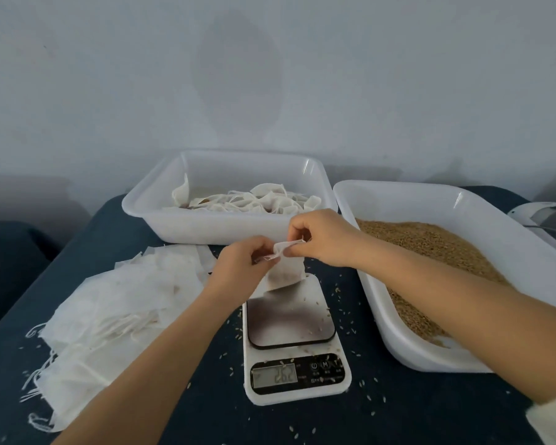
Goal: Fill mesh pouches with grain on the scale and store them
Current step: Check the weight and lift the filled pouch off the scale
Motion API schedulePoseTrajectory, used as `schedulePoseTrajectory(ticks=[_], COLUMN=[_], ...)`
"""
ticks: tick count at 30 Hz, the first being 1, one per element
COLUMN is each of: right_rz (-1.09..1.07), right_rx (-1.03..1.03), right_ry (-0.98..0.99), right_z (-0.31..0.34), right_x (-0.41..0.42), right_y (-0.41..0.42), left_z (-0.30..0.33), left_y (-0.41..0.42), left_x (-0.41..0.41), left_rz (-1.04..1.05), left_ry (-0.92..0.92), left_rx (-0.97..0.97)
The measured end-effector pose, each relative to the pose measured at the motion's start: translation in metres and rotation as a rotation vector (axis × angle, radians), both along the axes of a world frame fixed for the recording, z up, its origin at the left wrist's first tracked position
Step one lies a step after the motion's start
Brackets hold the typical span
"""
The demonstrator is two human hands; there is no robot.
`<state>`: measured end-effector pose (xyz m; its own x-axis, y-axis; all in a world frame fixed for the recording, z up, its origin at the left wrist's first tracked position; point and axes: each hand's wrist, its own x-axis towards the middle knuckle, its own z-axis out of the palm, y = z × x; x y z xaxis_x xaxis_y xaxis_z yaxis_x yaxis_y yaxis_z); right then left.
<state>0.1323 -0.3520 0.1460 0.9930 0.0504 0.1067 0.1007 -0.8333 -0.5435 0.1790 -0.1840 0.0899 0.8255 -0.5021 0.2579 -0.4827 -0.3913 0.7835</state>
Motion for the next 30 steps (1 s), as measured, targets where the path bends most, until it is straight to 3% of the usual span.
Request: schedulePoseTrajectory(ticks=[16,21,30], right_rz=[0.247,0.207,0.043], right_rx=[-0.447,-0.411,-0.164], right_ry=[0.265,0.292,0.060], right_z=[-0.020,-0.001,0.007], right_x=[-0.039,-0.055,-0.093], right_y=[0.015,0.009,0.016], left_z=[-0.022,-0.020,-0.015], left_y=[0.025,0.029,0.042], left_x=[-0.035,-0.040,-0.059], left_rz=[-0.304,-0.219,-0.083], left_ry=[-0.328,-0.328,-0.249], left_rx=[0.163,0.168,0.051])
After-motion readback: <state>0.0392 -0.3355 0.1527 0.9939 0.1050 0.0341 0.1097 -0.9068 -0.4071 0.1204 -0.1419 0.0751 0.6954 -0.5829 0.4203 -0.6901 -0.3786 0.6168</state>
